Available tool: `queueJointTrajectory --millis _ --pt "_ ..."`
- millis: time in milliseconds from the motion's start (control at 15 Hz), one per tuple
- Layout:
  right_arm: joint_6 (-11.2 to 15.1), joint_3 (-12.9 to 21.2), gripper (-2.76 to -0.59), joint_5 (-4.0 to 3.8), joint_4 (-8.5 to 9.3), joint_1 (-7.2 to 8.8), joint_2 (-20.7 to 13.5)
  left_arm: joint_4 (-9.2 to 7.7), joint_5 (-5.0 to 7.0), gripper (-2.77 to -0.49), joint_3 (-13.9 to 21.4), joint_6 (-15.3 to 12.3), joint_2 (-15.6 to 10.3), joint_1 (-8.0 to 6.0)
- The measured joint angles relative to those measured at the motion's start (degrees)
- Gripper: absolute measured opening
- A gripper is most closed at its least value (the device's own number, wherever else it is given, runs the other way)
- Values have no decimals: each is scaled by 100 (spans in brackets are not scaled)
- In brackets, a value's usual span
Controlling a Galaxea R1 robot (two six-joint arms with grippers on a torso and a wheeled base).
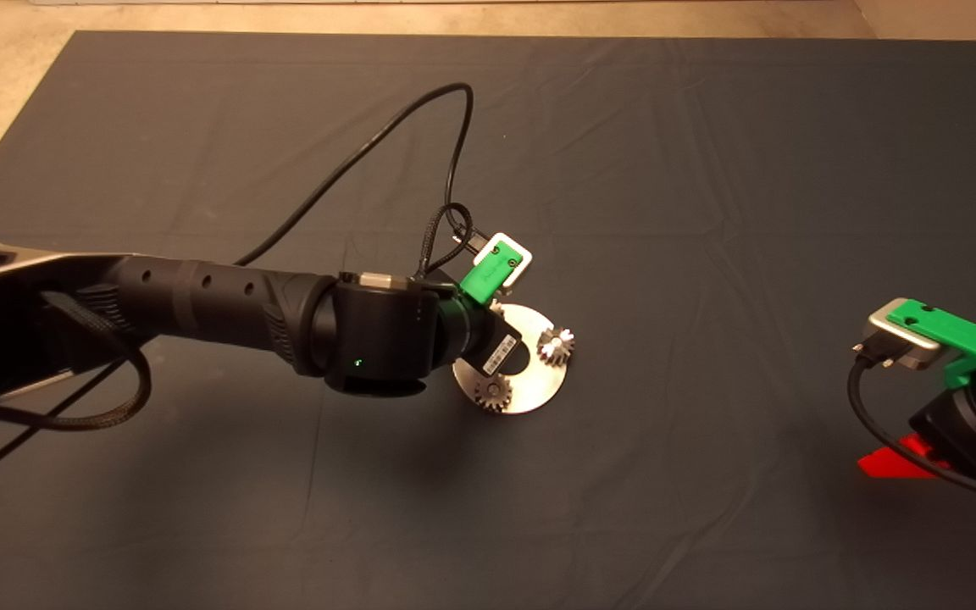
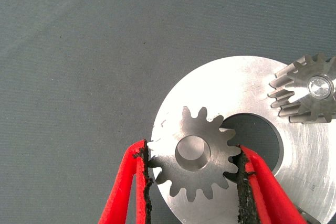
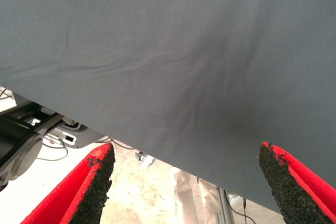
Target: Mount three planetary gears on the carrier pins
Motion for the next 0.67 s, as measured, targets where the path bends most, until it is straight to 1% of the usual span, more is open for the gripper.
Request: queueJointTrajectory --millis 467,667 --pt "-2 36 -133 -3 145 106 -120 22 0 -250 -9 2 -2 -2" --pt "-3 43 -133 -1 184 108 -146 22 -1 -250 -47 5 0 -2"
